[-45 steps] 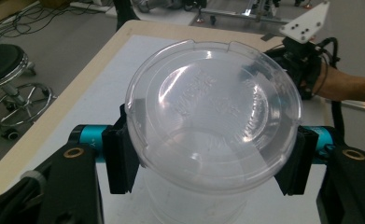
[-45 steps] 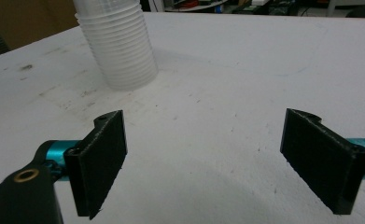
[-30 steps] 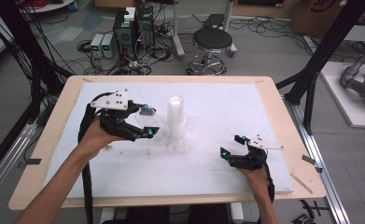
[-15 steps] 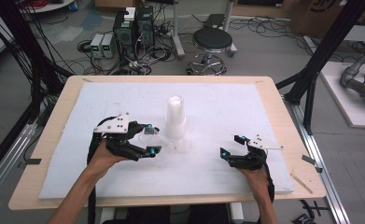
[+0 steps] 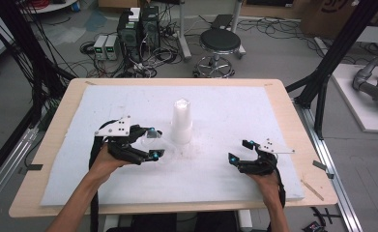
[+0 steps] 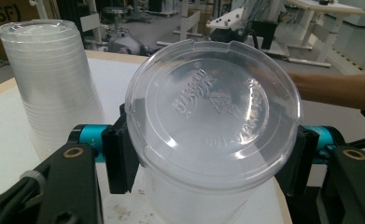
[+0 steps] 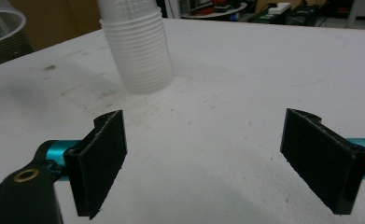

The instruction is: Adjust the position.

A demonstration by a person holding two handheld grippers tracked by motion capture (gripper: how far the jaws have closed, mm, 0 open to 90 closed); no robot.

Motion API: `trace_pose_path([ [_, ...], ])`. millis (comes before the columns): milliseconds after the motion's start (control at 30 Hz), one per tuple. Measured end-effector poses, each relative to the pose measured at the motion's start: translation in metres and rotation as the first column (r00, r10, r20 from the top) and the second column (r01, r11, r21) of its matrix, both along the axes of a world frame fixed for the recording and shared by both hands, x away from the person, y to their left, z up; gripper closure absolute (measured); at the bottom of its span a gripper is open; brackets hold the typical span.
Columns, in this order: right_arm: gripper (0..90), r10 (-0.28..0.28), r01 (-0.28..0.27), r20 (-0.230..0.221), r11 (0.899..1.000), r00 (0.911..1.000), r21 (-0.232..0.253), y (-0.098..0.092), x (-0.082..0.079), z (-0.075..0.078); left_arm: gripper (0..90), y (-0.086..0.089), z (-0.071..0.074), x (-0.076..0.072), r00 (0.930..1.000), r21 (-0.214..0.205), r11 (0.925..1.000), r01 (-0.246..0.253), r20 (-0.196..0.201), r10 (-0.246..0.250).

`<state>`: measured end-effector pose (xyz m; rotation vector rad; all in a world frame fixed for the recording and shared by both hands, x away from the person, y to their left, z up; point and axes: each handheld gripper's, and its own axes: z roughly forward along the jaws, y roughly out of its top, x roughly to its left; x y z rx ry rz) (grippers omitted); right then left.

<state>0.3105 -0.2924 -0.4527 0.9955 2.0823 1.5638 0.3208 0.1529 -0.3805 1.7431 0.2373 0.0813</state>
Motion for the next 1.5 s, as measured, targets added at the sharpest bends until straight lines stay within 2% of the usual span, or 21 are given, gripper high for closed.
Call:
trace_pose_path([
  [200,14.5,0.131,-0.132,0.012,0.990,0.9913,0.042,0.005,-0.001,0.018,35.4,-0.003,0.000,0.001,0.9999,-0.025,0.9996,0.012,-0.006,-0.012],
  [233,14.5,0.199,-0.200,0.015,0.979,0.9798,0.040,0.011,-0.002,0.029,35.5,-0.004,0.000,0.002,0.9999,-0.032,0.9994,0.012,-0.007,-0.012],
  [367,14.5,0.319,-0.321,0.041,0.945,0.9469,0.060,0.023,-0.006,0.044,35.5,-0.006,0.001,0.001,0.9998,-0.052,0.9984,0.022,0.002,-0.022],
  [400,14.5,0.319,-0.321,0.041,0.945,0.9469,0.060,0.023,-0.006,0.044,35.5,-0.007,0.001,0.001,0.9997,-0.063,0.9977,0.026,-0.002,-0.026],
  [433,14.5,0.369,-0.372,0.051,0.927,0.9280,0.057,0.031,-0.005,0.051,35.5,-0.008,0.002,0.001,0.9996,-0.069,0.9972,0.029,-0.005,-0.029],
  [500,14.5,0.417,-0.420,0.048,0.907,0.9074,0.046,0.040,-0.005,0.057,35.5,-0.011,0.002,0.000,0.9995,-0.080,0.9963,0.032,-0.004,-0.032],
  [533,14.5,0.417,-0.420,0.048,0.907,0.9074,0.046,0.040,-0.005,0.057,35.5,-0.013,0.002,0.000,0.9993,-0.084,0.9958,0.038,-0.003,-0.038],
  [567,14.5,0.450,-0.452,0.058,0.891,0.8912,0.037,0.047,-0.004,0.062,35.5,-0.014,0.002,0.000,0.9992,-0.088,0.9954,0.039,-0.008,-0.040],
  [600,14.5,0.450,-0.452,0.058,0.891,0.8912,0.037,0.047,-0.004,0.062,35.5,-0.015,0.002,0.000,0.9990,-0.088,0.9952,0.044,-0.005,-0.045],
  [633,14.5,0.474,-0.476,0.065,0.879,0.8783,0.035,0.053,-0.002,0.066,35.5,-0.016,0.003,-0.001,0.9990,-0.085,0.9954,0.045,-0.005,-0.046],
  [667,14.5,0.474,-0.476,0.065,0.879,0.8783,0.035,0.053,-0.002,0.066,35.5,-0.018,0.003,-0.001,0.9988,-0.083,0.9954,0.048,-0.003,-0.048],
  [700,14.5,0.498,-0.501,0.068,0.865,0.8643,0.031,0.060,0.000,0.069,35.5,-0.019,0.003,-0.002,0.9988,-0.086,0.9951,0.049,-0.005,-0.050],
  [733,14.5,0.498,-0.501,0.068,0.865,0.8643,0.031,0.060,0.000,0.069,35.5,-0.020,0.003,-0.002,0.9985,-0.086,0.9949,0.053,-0.005,-0.054],
  [800,14.5,0.518,-0.521,0.073,0.853,0.8520,0.028,0.067,0.002,0.071,35.5,-0.024,0.003,-0.003,0.9983,-0.088,0.9944,0.058,-0.004,-0.059],
  [833,14.5,0.540,-0.544,0.083,0.839,0.8375,0.024,0.076,0.004,0.072,35.5,-0.026,0.004,-0.004,0.9981,-0.090,0.9941,0.061,-0.002,-0.061],
  [900,14.5,0.547,-0.551,0.081,0.834,0.8331,0.027,0.079,0.005,0.073,35.5,-0.029,0.005,-0.005,0.9977,-0.091,0.9936,0.067,0.001,-0.067],
  [967,14.6,0.575,-0.580,0.094,0.814,0.8125,0.032,0.092,0.007,0.073,35.5,-0.033,0.007,-0.005,0.9972,-0.093,0.9929,0.074,0.005,-0.074],
  [1033,14.6,0.581,-0.586,0.096,0.810,0.8082,0.029,0.095,0.008,0.073,35.5,-0.038,0.008,-0.005,0.9966,-0.102,0.9914,0.082,0.006,-0.082],
  [1067,15.0,0.599,-0.603,0.090,0.797,0.7956,0.029,0.103,0.010,0.072,35.5,-0.039,0.009,-0.005,0.9965,-0.099,0.9916,0.084,0.009,-0.083],
  [1333,15.8,0.627,-0.633,0.113,0.774,0.7708,0.027,0.122,0.009,0.071,35.5,-0.043,0.007,-0.005,0.9956,-0.085,0.9919,0.094,0.007,-0.094],
  [1500,15.8,0.635,-0.640,0.116,0.769,0.7641,0.009,0.132,0.009,0.069,35.5,-0.044,0.007,-0.005,0.9953,-0.088,0.9914,0.097,0.010,-0.097],
])
